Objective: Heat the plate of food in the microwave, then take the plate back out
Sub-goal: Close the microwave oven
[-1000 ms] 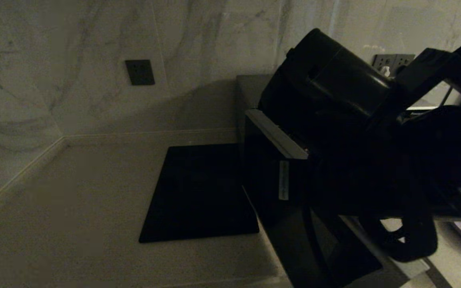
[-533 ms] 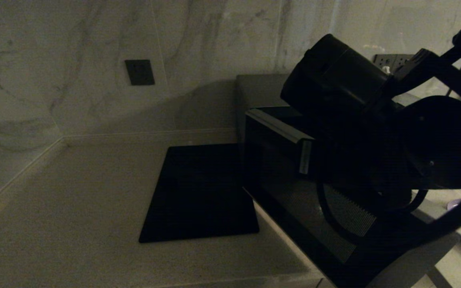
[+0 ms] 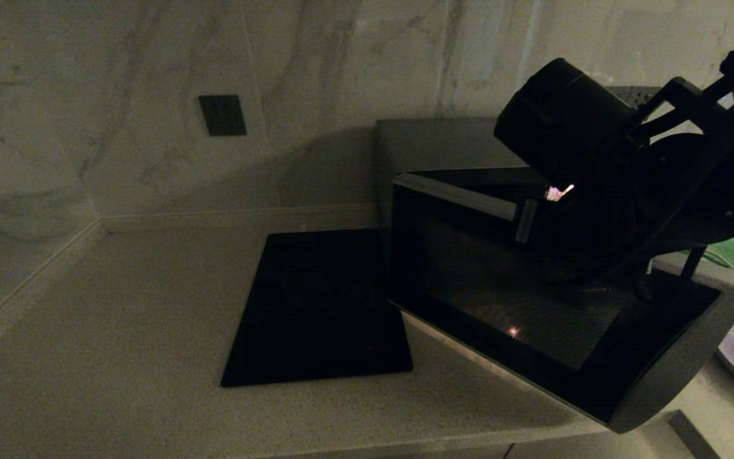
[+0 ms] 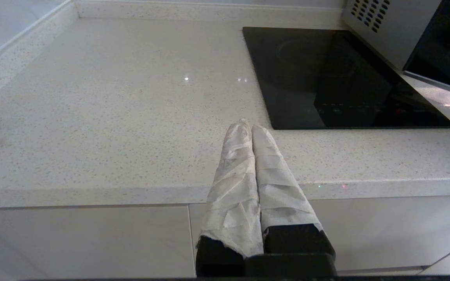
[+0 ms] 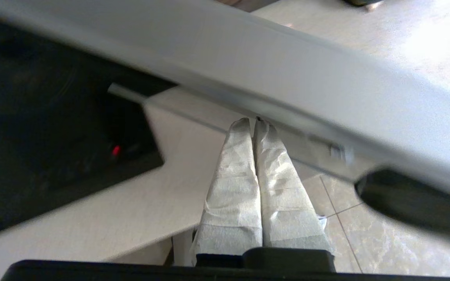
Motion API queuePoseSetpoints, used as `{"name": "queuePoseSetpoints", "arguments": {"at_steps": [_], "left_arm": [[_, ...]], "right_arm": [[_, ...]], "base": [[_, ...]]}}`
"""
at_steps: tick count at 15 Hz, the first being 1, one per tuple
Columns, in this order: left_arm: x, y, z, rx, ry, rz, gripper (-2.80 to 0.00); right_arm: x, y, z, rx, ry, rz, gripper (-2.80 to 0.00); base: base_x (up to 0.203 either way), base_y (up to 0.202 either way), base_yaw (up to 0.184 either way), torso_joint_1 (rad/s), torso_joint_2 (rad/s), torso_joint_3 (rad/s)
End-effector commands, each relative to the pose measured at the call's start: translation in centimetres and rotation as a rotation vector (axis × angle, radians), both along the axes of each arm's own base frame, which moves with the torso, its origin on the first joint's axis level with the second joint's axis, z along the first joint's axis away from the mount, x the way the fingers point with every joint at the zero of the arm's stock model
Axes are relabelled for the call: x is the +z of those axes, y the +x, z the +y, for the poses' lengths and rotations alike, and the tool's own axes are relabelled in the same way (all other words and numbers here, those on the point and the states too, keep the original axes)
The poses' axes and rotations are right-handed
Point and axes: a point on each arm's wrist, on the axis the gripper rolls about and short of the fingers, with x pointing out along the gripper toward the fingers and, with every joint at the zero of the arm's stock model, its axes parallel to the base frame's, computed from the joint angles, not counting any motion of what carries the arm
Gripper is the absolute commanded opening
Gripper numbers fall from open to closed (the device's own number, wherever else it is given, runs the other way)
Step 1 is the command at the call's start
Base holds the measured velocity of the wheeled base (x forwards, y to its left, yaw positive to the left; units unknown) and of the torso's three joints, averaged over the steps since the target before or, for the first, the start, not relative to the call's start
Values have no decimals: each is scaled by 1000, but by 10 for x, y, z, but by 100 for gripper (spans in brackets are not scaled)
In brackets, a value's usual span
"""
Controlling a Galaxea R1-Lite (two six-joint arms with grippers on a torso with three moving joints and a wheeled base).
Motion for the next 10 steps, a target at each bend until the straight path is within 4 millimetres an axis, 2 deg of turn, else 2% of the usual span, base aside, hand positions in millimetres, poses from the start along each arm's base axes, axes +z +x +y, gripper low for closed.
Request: {"name": "queuePoseSetpoints", "arguments": {"at_steps": [1, 10], "left_arm": [[0, 0, 0, 1, -1, -1, -280], [0, 0, 0, 1, -1, -1, -280]], "right_arm": [[1, 12, -16, -69, -1, -3, -280], [7, 62, -78, -225, -21, -87, -280]], "base": [[0, 0, 0, 0, 0, 0], [0, 0, 0, 0, 0, 0]]}}
